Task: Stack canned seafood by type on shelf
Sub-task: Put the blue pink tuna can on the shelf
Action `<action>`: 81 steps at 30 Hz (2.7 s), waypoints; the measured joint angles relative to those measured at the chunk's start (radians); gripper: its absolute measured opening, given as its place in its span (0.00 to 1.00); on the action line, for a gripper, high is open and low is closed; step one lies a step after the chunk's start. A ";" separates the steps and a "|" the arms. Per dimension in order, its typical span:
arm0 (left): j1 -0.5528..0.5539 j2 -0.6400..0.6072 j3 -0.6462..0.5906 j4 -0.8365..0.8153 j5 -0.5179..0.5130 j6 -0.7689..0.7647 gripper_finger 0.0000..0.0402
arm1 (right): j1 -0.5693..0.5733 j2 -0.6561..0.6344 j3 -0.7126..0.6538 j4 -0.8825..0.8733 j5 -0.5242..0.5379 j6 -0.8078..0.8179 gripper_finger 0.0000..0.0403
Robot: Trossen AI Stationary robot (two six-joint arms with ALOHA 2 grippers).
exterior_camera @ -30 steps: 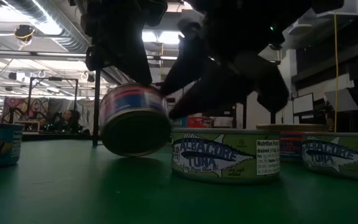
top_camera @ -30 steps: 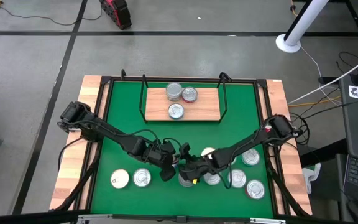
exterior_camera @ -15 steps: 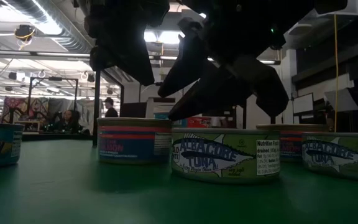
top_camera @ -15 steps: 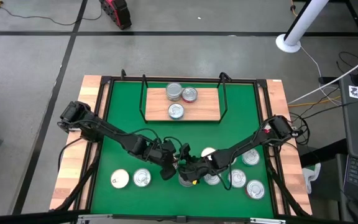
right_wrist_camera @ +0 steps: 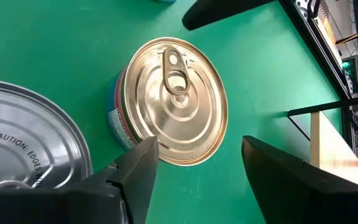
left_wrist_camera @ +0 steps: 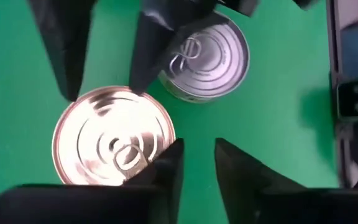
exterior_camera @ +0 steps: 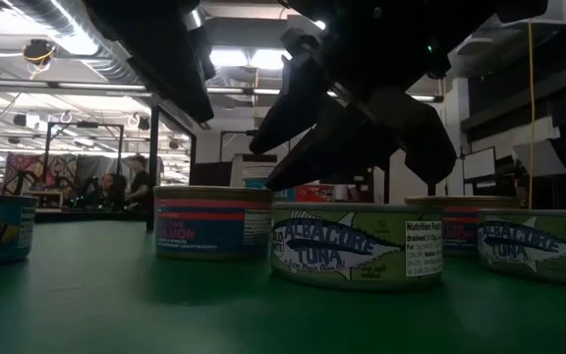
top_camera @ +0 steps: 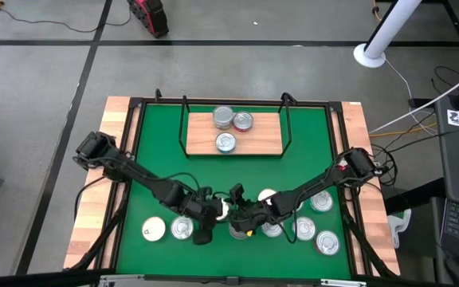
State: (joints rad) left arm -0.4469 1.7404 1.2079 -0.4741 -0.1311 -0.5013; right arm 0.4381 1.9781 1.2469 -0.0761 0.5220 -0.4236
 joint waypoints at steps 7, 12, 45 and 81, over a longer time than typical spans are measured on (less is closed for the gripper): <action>-0.043 0.054 0.000 0.001 -0.099 0.203 0.34 | 0.000 0.000 0.000 -0.002 0.001 -0.001 0.58; -0.061 0.102 0.000 0.001 -0.209 0.242 0.35 | 0.000 0.000 0.000 -0.002 0.001 -0.001 0.58; -0.013 0.121 -0.002 -0.016 -0.352 0.084 0.00 | 0.000 0.000 -0.001 0.001 -0.012 -0.001 0.64; 0.063 -0.010 -0.001 0.047 -0.208 -0.091 0.00 | 0.000 -0.002 0.000 -0.003 0.097 -0.004 0.67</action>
State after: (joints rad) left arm -0.3840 1.7305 1.2072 -0.4268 -0.3388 -0.5924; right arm 0.4383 1.9766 1.2472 -0.0788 0.6188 -0.4278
